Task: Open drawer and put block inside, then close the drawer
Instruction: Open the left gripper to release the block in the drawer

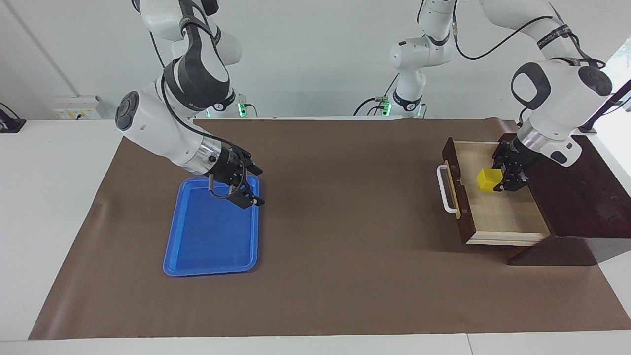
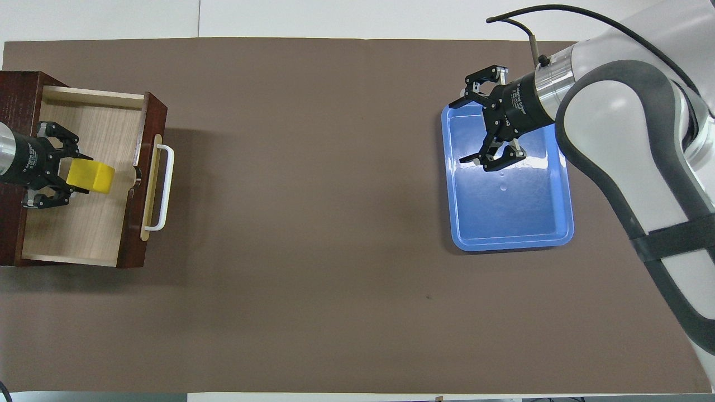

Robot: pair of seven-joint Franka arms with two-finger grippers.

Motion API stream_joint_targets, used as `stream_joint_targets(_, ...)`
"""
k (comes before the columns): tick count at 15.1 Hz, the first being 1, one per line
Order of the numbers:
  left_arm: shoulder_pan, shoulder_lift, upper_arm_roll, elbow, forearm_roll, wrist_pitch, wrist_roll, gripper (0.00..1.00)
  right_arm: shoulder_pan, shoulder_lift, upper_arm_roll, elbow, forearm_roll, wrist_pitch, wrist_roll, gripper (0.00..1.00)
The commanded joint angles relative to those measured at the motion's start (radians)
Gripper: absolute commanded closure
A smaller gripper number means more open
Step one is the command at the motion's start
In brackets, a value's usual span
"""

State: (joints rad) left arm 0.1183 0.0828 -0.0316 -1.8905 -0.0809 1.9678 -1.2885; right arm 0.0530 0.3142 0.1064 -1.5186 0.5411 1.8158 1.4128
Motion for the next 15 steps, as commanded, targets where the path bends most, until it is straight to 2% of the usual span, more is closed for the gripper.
stream_joint_targets(1, 0.021, -0.072, -0.011, -0.108, 0.004, 0.038, 0.023, 1.00, -0.044, -0.020, 0.007, 0.005, -0.068, -0.067, -0.141, 0.00)
stream_joint_targets(2, 0.023, -0.077, -0.011, -0.145, 0.003, 0.075, 0.031, 1.00, -0.056, -0.024, 0.007, 0.006, -0.100, -0.094, -0.196, 0.00)
stream_joint_targets(3, 0.023, -0.087, -0.011, -0.179, 0.004, 0.113, 0.037, 0.65, -0.070, -0.036, 0.009, 0.017, -0.136, -0.124, -0.263, 0.00)
stream_joint_targets(4, 0.023, -0.089, -0.011, -0.179, 0.004, 0.115, 0.043, 0.22, -0.082, -0.040, 0.007, 0.021, -0.168, -0.153, -0.329, 0.00)
stream_joint_targets(5, 0.021, -0.084, -0.010, -0.158, 0.004, 0.109, 0.041, 0.00, -0.097, -0.043, 0.009, 0.037, -0.211, -0.186, -0.415, 0.00)
stream_joint_targets(8, -0.006, -0.058, -0.017, 0.008, 0.003, -0.041, 0.005, 0.00, -0.131, -0.084, 0.009, 0.043, -0.321, -0.243, -0.693, 0.00)
stream_joint_targets(10, -0.124, -0.023, -0.017, 0.080, 0.006, -0.092, -0.130, 0.00, -0.150, -0.121, 0.009, 0.037, -0.392, -0.271, -0.863, 0.00)
stream_joint_targets(13, -0.267, -0.023, -0.019, 0.024, 0.105, -0.080, -0.221, 0.00, -0.171, -0.210, 0.009, -0.006, -0.492, -0.274, -1.145, 0.00)
stream_joint_targets(15, -0.276, -0.028, -0.019, -0.025, 0.122, -0.025, -0.274, 0.00, -0.196, -0.273, 0.009, -0.038, -0.523, -0.273, -1.291, 0.00)
